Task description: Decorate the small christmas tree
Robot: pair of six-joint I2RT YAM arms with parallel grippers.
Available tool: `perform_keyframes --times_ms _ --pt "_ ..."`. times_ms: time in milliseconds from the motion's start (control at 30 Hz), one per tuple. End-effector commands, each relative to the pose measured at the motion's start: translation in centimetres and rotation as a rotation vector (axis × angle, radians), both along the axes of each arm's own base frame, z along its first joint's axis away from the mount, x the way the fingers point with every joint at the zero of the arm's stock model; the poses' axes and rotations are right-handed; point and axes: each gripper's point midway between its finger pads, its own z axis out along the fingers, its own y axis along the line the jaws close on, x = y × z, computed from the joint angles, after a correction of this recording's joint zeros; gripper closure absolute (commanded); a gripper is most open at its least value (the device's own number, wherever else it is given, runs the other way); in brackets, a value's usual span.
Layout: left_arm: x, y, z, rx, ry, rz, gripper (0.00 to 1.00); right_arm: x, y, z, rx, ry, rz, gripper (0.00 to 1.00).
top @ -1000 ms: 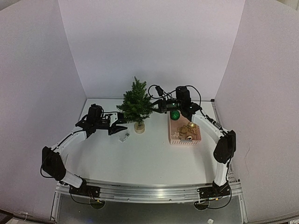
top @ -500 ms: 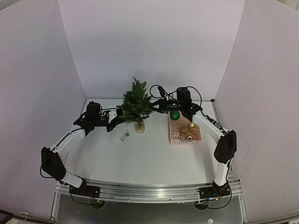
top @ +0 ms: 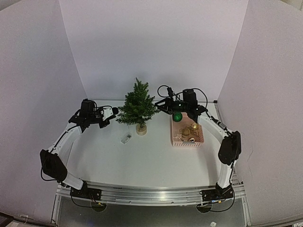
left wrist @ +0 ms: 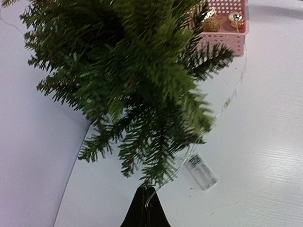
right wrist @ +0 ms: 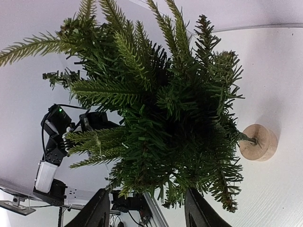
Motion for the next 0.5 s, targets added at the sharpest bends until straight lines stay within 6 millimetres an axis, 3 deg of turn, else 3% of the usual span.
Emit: perform_keyframes --times_ms 0,200,467 --pt "2.4 1.9 -0.7 0.078 -0.054 0.029 1.0 -0.5 0.0 4.1 0.043 -0.097 0.005 0.46" --pt "5.4 1.5 -1.5 0.056 -0.071 0.044 1.0 -0.9 -0.1 5.0 0.049 -0.13 0.015 0.43" --pt "6.5 -0.3 -4.1 -0.045 -0.01 0.002 1.0 -1.3 -0.3 5.4 0.047 -0.153 0.019 0.42"
